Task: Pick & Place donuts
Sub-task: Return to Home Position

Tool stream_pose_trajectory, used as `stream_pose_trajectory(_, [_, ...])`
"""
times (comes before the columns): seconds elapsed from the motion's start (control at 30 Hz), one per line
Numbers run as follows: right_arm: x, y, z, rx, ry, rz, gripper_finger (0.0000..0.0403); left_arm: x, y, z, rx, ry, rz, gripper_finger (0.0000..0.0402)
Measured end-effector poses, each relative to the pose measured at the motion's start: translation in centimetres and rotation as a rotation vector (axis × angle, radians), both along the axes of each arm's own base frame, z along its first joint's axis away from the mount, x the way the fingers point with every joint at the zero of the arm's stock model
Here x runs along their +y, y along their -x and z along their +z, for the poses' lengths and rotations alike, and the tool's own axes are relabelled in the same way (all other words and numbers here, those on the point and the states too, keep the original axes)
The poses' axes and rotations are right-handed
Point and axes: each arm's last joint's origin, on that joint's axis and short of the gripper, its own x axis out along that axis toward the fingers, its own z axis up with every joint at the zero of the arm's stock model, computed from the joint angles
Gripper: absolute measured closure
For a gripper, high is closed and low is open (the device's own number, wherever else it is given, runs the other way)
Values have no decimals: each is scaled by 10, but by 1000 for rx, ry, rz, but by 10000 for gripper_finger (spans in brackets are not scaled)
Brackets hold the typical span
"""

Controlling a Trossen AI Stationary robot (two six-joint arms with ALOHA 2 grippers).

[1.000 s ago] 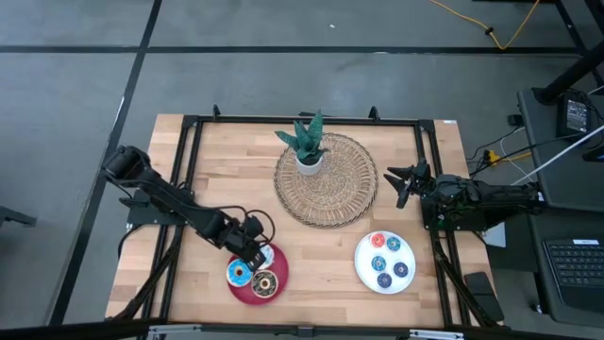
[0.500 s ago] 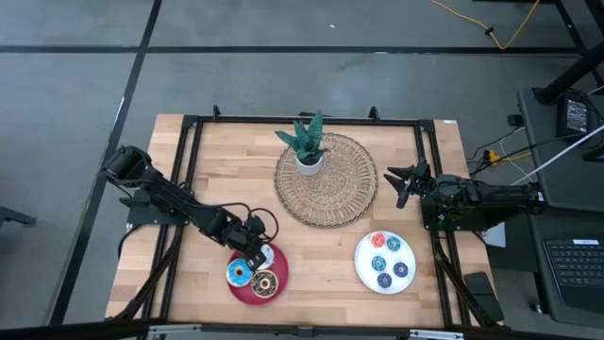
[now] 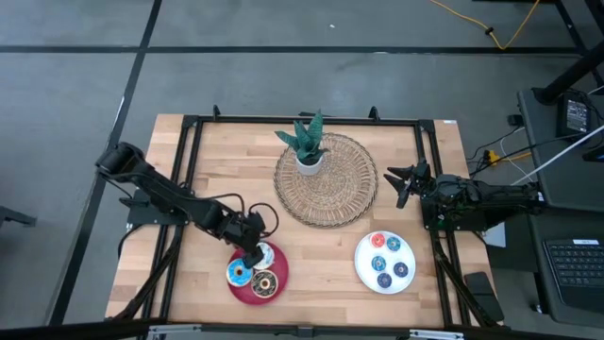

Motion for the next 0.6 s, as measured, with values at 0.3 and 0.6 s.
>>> stream_pose_trajectory(0.3, [0,0,0,0,0,0,263,14,7,29,-145,-91,-292,49])
stream_pose_trajectory(0.6, [0,0,0,1,1,1,263,41,20,60,-295,-117,-266,48])
